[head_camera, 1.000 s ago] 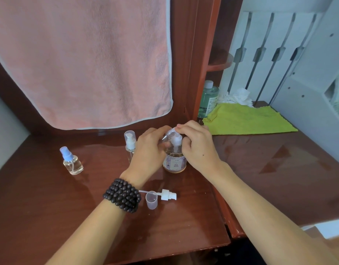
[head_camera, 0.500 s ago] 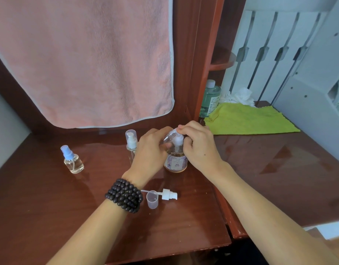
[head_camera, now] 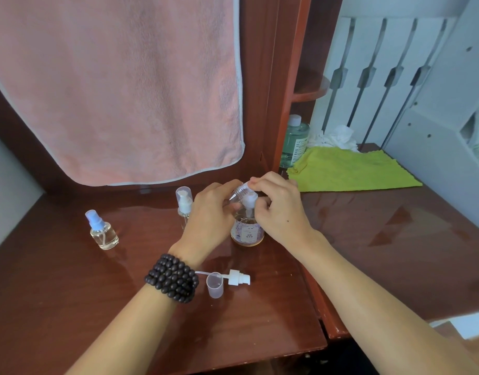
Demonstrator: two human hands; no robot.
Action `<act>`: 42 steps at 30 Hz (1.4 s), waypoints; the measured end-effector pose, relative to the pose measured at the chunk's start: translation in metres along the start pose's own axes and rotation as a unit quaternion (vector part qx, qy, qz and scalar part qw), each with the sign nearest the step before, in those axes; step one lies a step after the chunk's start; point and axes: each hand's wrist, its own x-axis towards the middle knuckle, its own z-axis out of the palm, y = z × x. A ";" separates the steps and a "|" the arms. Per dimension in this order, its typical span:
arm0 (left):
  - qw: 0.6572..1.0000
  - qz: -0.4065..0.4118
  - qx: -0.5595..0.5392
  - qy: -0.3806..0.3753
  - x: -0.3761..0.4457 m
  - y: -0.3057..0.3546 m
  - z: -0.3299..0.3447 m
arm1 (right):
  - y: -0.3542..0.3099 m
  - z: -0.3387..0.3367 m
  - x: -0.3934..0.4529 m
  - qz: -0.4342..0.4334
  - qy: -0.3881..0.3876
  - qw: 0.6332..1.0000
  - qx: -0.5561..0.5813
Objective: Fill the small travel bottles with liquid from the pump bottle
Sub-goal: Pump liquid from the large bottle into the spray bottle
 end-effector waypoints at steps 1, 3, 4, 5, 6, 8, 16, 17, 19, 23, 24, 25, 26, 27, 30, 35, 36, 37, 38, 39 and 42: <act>1.000 -0.004 0.001 -0.002 0.000 0.000 0.001 | -0.001 0.001 -0.001 0.001 -0.005 1.000 -0.005; 1.000 -0.010 0.000 -0.005 -0.002 -0.002 0.002 | -0.001 0.002 0.000 0.002 -0.015 1.000 -0.012; 1.000 -0.011 0.000 -0.005 -0.002 -0.002 0.003 | -0.001 0.002 0.000 0.004 -0.018 1.000 -0.013; 1.000 -0.010 0.002 -0.006 -0.002 -0.002 0.003 | -0.001 0.002 0.000 0.005 -0.018 1.000 -0.011; 1.000 -0.009 0.002 -0.005 -0.002 -0.001 0.002 | -0.001 0.001 0.000 0.006 -0.018 1.000 -0.008; 1.000 -0.007 -0.005 0.001 0.000 0.000 0.000 | -0.001 0.000 0.000 0.003 -0.016 1.000 -0.003; 1.000 0.006 -0.004 -0.002 0.000 0.001 -0.001 | -0.003 -0.001 0.000 0.001 -0.011 1.000 -0.008; 1.000 0.008 0.000 -0.002 0.000 0.001 -0.001 | -0.002 0.000 0.000 0.002 -0.013 1.000 -0.011; 1.000 0.005 0.006 -0.006 0.000 0.000 0.000 | -0.001 0.001 0.001 0.004 -0.018 1.000 -0.017; 1.000 -0.005 0.012 -0.006 -0.002 -0.001 0.003 | 0.000 0.003 0.000 0.003 -0.028 0.999 -0.027; 1.000 -0.005 0.013 -0.007 -0.003 -0.001 0.003 | 0.000 0.004 0.000 0.004 -0.028 0.999 -0.026; 1.000 -0.003 0.013 -0.008 -0.002 0.000 0.002 | -0.001 0.003 0.000 0.003 -0.026 0.999 -0.024; 1.000 -0.001 0.013 -0.009 -0.002 0.000 0.001 | -0.001 0.003 0.000 0.001 -0.023 0.999 -0.022; 1.000 0.002 0.012 -0.010 -0.001 0.000 -0.001 | -0.001 0.002 -0.001 0.000 -0.018 1.000 -0.019; 1.000 0.011 0.013 -0.010 0.001 0.000 -0.004 | -0.001 0.000 -0.001 -0.008 -0.007 1.000 -0.012; 1.000 0.008 0.007 -0.005 0.001 -0.001 -0.001 | -0.002 -0.001 0.000 -0.008 -0.013 1.000 -0.016; 1.000 0.009 0.008 -0.005 0.001 -0.001 -0.001 | -0.001 -0.001 0.000 -0.007 -0.014 1.000 -0.017; 1.000 0.010 0.012 -0.006 0.001 -0.002 0.000 | 0.000 -0.001 0.000 -0.007 -0.015 1.000 -0.019; 1.000 0.010 0.017 -0.006 0.001 -0.001 0.000 | 0.000 0.000 0.000 -0.008 -0.016 1.000 -0.022; 1.000 0.010 0.023 -0.007 0.001 -0.001 0.001 | 0.001 0.000 -0.001 -0.007 -0.018 1.000 -0.025; 1.000 0.008 0.029 -0.007 -0.002 -0.001 0.003 | 0.000 0.002 -0.002 -0.006 -0.028 0.999 -0.024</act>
